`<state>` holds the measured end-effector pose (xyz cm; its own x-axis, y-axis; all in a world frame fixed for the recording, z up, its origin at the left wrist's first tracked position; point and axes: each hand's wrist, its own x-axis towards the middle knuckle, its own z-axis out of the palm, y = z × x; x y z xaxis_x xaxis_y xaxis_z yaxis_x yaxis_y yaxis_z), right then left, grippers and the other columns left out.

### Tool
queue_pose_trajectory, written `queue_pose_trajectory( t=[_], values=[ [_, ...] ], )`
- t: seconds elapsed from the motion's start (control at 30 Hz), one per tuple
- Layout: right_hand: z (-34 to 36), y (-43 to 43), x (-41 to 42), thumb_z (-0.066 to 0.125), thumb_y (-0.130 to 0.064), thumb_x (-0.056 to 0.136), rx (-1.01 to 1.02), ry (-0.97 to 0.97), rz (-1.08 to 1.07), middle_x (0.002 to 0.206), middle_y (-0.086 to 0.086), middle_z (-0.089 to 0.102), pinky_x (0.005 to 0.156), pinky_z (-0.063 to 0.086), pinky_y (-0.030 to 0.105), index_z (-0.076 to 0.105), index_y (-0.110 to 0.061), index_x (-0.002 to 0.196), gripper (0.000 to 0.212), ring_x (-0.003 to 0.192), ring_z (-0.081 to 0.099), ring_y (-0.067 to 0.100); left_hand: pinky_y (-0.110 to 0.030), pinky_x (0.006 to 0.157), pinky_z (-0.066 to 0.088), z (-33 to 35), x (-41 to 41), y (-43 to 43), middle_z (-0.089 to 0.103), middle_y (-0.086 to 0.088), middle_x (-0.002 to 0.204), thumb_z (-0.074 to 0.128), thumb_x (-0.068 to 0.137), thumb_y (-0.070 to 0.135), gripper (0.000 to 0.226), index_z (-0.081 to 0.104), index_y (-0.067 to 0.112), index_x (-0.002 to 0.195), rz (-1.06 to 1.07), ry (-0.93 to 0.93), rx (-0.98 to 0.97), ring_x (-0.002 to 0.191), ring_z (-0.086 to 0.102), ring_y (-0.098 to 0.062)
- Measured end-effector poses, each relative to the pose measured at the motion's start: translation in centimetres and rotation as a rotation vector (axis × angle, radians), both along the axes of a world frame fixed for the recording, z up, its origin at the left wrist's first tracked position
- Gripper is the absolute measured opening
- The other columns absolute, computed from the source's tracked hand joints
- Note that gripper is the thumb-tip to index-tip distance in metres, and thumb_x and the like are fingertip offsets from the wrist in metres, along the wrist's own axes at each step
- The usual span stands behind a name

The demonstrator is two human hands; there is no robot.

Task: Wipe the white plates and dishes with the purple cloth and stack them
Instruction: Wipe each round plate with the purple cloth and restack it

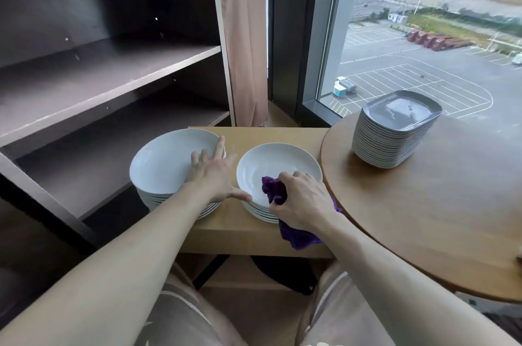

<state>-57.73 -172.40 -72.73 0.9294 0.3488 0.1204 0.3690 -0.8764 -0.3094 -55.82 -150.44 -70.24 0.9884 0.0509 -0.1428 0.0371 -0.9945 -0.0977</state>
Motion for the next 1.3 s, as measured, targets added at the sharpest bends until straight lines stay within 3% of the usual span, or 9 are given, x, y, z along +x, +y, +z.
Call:
queue_pose_trajectory(
  t=[0.17, 0.3, 0.4, 0.5, 0.67, 0.87, 1.03, 1.17, 1.3],
  values=[
    [-1.1, -0.9, -1.3, 0.056, -0.053, 0.083, 0.073, -0.033, -0.081, 0.097, -0.004, 0.052, 0.078, 0.036, 0.039, 0.051, -0.028, 0.104, 0.034, 0.093, 0.048, 0.023, -0.061, 0.124, 0.0, -0.3, -1.0, 0.3, 0.01, -0.012, 0.17, 0.059, 0.069, 0.09, 0.114, 0.03, 0.025, 0.158, -0.211, -0.181, 0.104, 0.157, 0.007, -0.034],
    [-1.7, -0.9, -1.8, 0.056, -0.055, 0.084, 0.065, -0.061, -0.104, 0.101, -0.004, 0.051, 0.078, 0.036, 0.039, 0.051, -0.027, 0.108, 0.037, 0.096, 0.047, 0.023, -0.054, 0.123, 0.026, -0.9, -2.7, -0.2, 0.05, -0.017, 0.151, 0.081, 0.081, 0.053, 0.076, 0.059, 0.011, 0.139, -0.535, -0.356, 0.072, 0.142, 0.045, -0.035],
    [-2.1, -0.8, -2.1, 0.056, -0.055, 0.084, 0.081, -0.076, -0.125, 0.103, -0.003, 0.052, 0.08, 0.041, 0.04, 0.051, -0.027, 0.109, 0.038, 0.099, 0.049, 0.024, -0.043, 0.119, 0.036, -2.1, -3.9, -1.5, 0.058, -0.012, 0.144, 0.07, 0.092, 0.016, 0.049, 0.058, 0.011, 0.14, -0.612, -0.275, 0.039, 0.134, 0.053, -0.031],
    [-2.5, -0.7, -2.3, 0.057, -0.056, 0.084, 0.101, -0.091, -0.137, 0.108, -0.002, 0.054, 0.081, 0.042, 0.041, 0.05, -0.027, 0.112, 0.042, 0.102, 0.05, 0.025, -0.037, 0.11, 0.043, -2.9, -4.2, -2.4, 0.065, -0.005, 0.13, 0.052, 0.092, -0.003, 0.052, 0.056, 0.014, 0.141, -0.67, -0.244, 0.107, 0.118, 0.061, -0.026],
    [-2.5, -0.8, -2.7, 0.059, -0.055, 0.084, 0.141, -0.077, -0.154, 0.108, -0.003, 0.054, 0.082, 0.044, 0.04, 0.051, -0.027, 0.111, 0.039, 0.101, 0.05, 0.023, -0.032, 0.09, 0.046, -2.4, -4.2, -3.1, 0.07, 0.0, 0.099, 0.043, 0.093, -0.003, 0.034, 0.066, 0.016, 0.109, -0.676, -0.178, 0.296, 0.088, 0.062, -0.023],
    [-2.2, -1.4, -4.3, 0.061, -0.052, 0.081, 0.346, -0.028, -0.223, 0.094, -0.01, 0.049, 0.08, 0.046, 0.039, 0.053, -0.029, 0.101, 0.031, 0.091, 0.046, 0.018, -0.034, 0.085, 0.04, -1.4, -3.8, -4.3, 0.067, -0.004, 0.089, 0.041, 0.09, -0.006, 0.025, 0.046, 0.017, 0.084, -0.642, -0.104, 0.327, 0.07, 0.045, -0.024],
    [-2.6, -2.6, -5.8, 0.063, -0.05, 0.08, 0.45, -0.003, -0.256, 0.089, -0.016, 0.048, 0.082, 0.05, 0.039, 0.057, -0.03, 0.097, 0.027, 0.092, 0.05, 0.016, -0.033, 0.084, 0.037, -1.7, -3.6, -4.5, 0.065, -0.004, 0.094, 0.042, 0.089, -0.004, 0.024, 0.054, 0.016, 0.092, -0.607, -0.132, 0.317, 0.083, 0.058, -0.026],
    [-2.6, -3.0, -6.2, 0.065, -0.048, 0.08, 0.527, -0.005, -0.284, 0.091, -0.017, 0.051, 0.082, 0.051, 0.039, 0.057, -0.034, 0.094, 0.021, 0.093, 0.052, 0.014, -0.032, 0.081, 0.035, -1.3, -3.4, -4.6, 0.059, -0.001, 0.095, 0.048, 0.088, 0.001, 0.02, 0.045, 0.02, 0.088, -0.519, -0.182, 0.236, 0.09, 0.054, -0.024],
    [-2.3, -2.9, -6.2, 0.066, -0.047, 0.08, 0.561, -0.004, -0.287, 0.091, -0.016, 0.051, 0.083, 0.051, 0.039, 0.059, -0.034, 0.093, 0.02, 0.093, 0.052, 0.013, -0.033, 0.088, 0.04, 0.4, -3.0, -4.3, 0.056, 0.003, 0.098, 0.052, 0.088, 0.002, 0.02, 0.056, 0.019, 0.098, -0.485, -0.109, 0.186, 0.099, 0.055, -0.021]
  ],
)
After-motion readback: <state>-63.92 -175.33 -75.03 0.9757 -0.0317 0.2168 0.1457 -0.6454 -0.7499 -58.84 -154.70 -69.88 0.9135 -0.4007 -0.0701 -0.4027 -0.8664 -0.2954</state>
